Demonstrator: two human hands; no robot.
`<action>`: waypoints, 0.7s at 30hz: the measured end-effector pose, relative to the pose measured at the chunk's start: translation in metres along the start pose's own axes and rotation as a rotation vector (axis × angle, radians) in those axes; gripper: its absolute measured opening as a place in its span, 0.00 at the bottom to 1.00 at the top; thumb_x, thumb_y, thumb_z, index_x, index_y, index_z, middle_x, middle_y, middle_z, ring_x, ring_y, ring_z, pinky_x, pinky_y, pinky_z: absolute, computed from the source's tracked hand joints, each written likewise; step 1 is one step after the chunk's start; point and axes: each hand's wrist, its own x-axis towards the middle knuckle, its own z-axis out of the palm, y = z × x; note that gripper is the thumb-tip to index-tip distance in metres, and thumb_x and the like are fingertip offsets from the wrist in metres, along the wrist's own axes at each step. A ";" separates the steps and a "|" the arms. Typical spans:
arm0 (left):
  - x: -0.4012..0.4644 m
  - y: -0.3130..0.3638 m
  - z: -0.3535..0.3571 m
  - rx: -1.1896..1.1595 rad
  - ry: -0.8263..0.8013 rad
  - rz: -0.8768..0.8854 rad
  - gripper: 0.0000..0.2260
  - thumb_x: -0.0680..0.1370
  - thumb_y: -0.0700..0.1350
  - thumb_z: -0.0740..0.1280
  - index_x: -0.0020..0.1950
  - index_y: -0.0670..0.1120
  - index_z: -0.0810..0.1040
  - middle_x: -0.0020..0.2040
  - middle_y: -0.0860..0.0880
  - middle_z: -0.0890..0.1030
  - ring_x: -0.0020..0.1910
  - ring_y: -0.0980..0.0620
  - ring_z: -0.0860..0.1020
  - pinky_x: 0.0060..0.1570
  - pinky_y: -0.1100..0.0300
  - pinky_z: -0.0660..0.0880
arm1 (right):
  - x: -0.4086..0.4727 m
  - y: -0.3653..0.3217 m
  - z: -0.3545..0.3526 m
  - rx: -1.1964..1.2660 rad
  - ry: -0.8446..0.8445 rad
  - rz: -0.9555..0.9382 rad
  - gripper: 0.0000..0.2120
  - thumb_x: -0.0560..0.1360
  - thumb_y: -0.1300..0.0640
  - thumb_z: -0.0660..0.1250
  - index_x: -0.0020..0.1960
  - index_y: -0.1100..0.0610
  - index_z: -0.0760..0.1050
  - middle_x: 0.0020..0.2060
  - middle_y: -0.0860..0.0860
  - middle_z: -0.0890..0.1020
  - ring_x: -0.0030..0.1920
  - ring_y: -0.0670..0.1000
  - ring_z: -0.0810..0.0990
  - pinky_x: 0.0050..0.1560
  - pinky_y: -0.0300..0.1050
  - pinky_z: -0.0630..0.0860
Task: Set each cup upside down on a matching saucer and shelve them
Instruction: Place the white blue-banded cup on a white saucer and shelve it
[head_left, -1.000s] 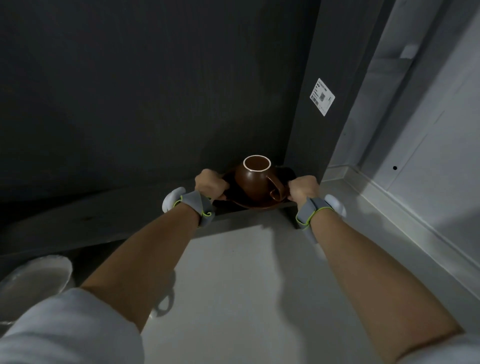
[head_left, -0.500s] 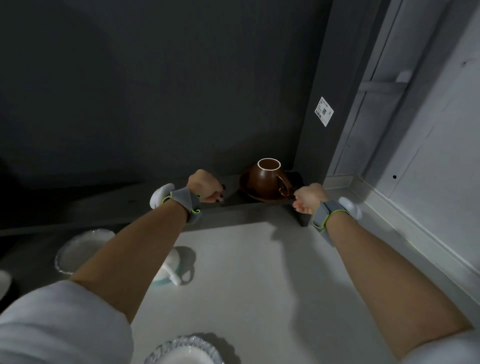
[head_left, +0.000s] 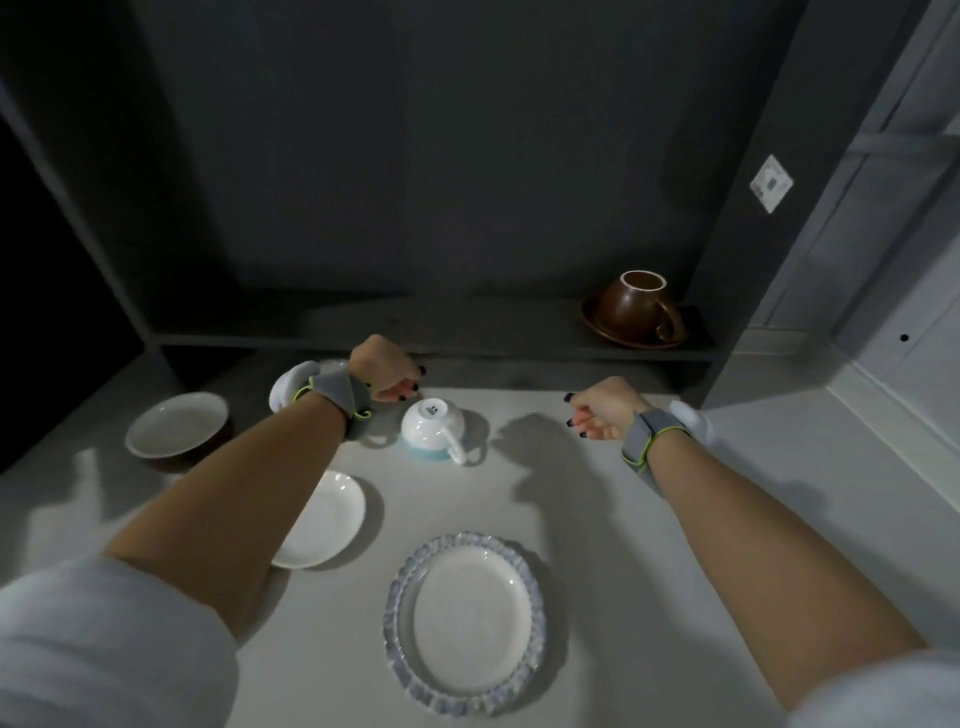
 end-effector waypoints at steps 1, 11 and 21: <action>-0.004 -0.009 -0.008 -0.003 0.019 -0.010 0.09 0.76 0.37 0.65 0.35 0.40 0.75 0.18 0.49 0.78 0.27 0.52 0.78 0.35 0.62 0.77 | -0.004 0.000 0.010 -0.012 -0.032 0.000 0.12 0.78 0.60 0.61 0.59 0.63 0.75 0.30 0.56 0.75 0.17 0.46 0.74 0.17 0.30 0.68; -0.019 -0.090 -0.058 0.076 0.177 -0.129 0.05 0.74 0.38 0.67 0.38 0.40 0.77 0.32 0.46 0.77 0.27 0.53 0.77 0.32 0.63 0.79 | -0.014 -0.005 0.073 -0.134 -0.105 -0.085 0.14 0.75 0.61 0.63 0.56 0.69 0.77 0.39 0.59 0.79 0.28 0.50 0.72 0.28 0.39 0.72; -0.028 -0.146 -0.071 0.430 0.219 -0.195 0.17 0.77 0.44 0.62 0.60 0.36 0.77 0.61 0.39 0.79 0.61 0.41 0.76 0.57 0.55 0.73 | -0.009 0.010 0.117 -0.180 -0.042 -0.260 0.12 0.71 0.64 0.68 0.54 0.67 0.78 0.43 0.58 0.78 0.42 0.54 0.75 0.30 0.36 0.74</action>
